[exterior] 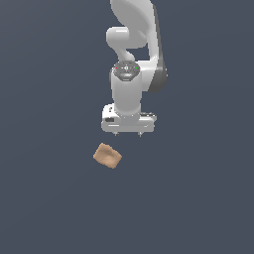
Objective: Pick up the object and move it to a goal position.
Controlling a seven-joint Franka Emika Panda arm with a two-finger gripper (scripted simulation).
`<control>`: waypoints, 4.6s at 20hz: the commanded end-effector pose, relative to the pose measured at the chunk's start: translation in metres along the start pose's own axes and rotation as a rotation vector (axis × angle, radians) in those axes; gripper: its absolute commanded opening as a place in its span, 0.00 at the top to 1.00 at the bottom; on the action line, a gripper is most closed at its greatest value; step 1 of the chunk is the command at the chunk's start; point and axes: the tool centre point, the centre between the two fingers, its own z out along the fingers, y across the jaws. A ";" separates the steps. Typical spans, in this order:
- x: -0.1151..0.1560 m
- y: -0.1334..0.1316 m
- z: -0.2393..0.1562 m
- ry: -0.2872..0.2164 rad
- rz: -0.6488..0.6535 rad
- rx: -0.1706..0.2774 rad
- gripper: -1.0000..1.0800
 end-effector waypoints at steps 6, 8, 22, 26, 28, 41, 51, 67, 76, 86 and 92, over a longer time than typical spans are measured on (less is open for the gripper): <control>0.006 0.008 -0.010 0.023 0.023 -0.003 0.19; 0.007 0.010 -0.013 0.028 0.028 -0.004 0.19; 0.008 0.021 -0.006 0.035 -0.035 -0.070 0.19; 0.009 0.030 -0.002 0.041 -0.085 -0.121 0.19; 0.010 0.036 0.000 0.044 -0.117 -0.152 0.19; 0.017 0.070 0.017 0.058 -0.388 -0.381 0.19; 0.022 0.088 0.028 0.052 -0.622 -0.536 0.19; 0.021 0.103 0.048 0.010 -1.031 -0.735 0.19; 0.016 0.107 0.059 -0.023 -1.222 -0.801 0.19; 0.013 0.109 0.064 -0.040 -1.306 -0.825 0.19; 0.015 0.111 0.067 -0.040 -1.303 -0.824 0.19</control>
